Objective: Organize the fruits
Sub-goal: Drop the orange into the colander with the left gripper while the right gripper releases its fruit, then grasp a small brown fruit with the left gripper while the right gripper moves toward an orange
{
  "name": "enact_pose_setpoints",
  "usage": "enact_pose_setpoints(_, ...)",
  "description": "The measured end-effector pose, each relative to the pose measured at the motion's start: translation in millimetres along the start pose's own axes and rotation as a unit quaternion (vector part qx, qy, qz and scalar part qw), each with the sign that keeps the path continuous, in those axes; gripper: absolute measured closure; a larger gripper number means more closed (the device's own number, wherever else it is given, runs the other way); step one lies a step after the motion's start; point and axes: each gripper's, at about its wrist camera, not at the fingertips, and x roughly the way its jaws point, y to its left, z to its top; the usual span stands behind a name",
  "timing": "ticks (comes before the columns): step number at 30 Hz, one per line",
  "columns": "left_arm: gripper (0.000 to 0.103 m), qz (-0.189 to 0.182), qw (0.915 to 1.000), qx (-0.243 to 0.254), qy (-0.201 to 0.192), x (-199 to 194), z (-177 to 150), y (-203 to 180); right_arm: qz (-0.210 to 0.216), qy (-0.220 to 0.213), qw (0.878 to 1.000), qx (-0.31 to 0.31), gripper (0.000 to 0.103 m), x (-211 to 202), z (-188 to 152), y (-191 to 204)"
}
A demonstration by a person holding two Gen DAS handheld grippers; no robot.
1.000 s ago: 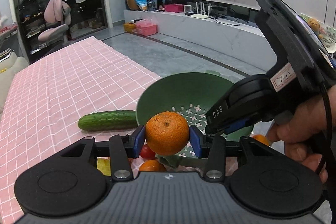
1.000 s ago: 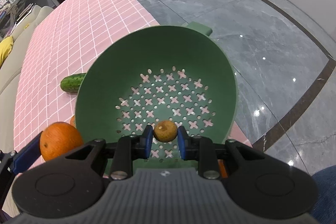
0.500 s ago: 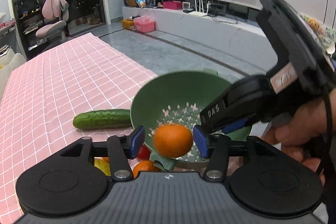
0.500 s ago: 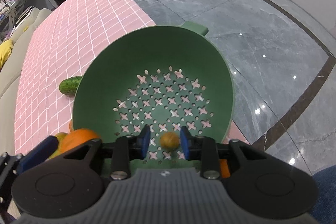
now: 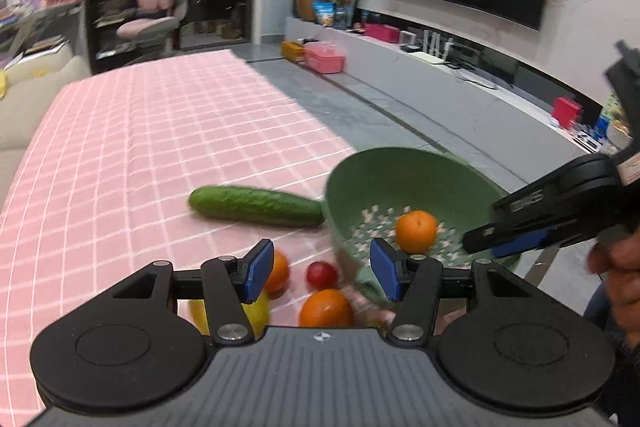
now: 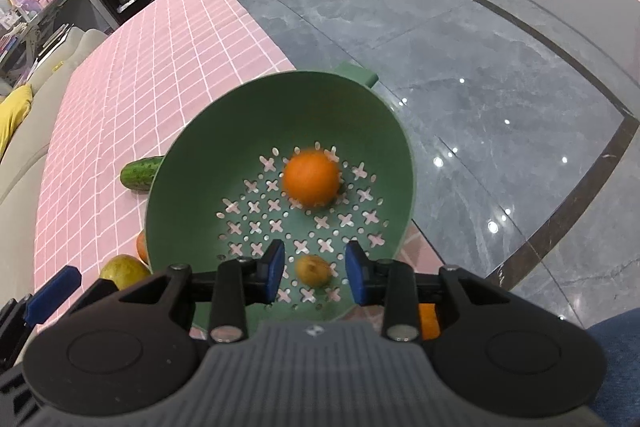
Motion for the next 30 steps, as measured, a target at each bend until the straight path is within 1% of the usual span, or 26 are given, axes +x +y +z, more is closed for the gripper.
enact_pose_setpoints(4, 0.037, 0.009, 0.9998, -0.015, 0.006, -5, -11, 14, 0.002, -0.009, 1.0, -0.01, 0.071, -9, -2, -1)
enact_pose_setpoints(10, 0.037, 0.03, 0.9988, -0.035, 0.019, -12, -26, 34, 0.0, -0.036, 0.999, -0.037, 0.071, -29, -8, -3)
enact_pose_setpoints(15, 0.037, 0.042, 0.9975, -0.048, 0.032, -16, -41, 49, -0.012, -0.044, 0.998, -0.035, 0.071, -43, -18, -16)
enact_pose_setpoints(17, 0.038, 0.045, 0.9968, -0.053, 0.039, -17, -46, 52, -0.022, -0.039, 0.998, -0.032, 0.07, -44, -22, -21)
enact_pose_setpoints(19, 0.037, 0.044, 0.9966, -0.053, 0.044, -19, -51, 52, -0.036, -0.029, 0.999, -0.028, 0.067, -41, -27, -25)
enact_pose_setpoints(21, 0.037, 0.043, 0.9966, -0.045, 0.054, -18, -55, 50, -0.055, -0.019, 0.998, -0.024, 0.06, -36, -32, -29)
enact_pose_setpoints(23, 0.037, 0.04, 0.9965, -0.031, 0.066, -16, -60, 45, -0.071, -0.008, 0.997, -0.027, 0.057, -30, -37, -31)
enact_pose_setpoints(27, 0.038, 0.04, 0.9956, 0.004, 0.085, -10, -71, 35, -0.091, 0.017, 0.995, -0.047, 0.057, -14, -42, -28)
enact_pose_setpoints(30, 0.038, 0.041, 0.9947, 0.014, 0.093, -6, -75, 32, -0.099, 0.03, 0.993, -0.05, 0.057, -4, -44, -27)
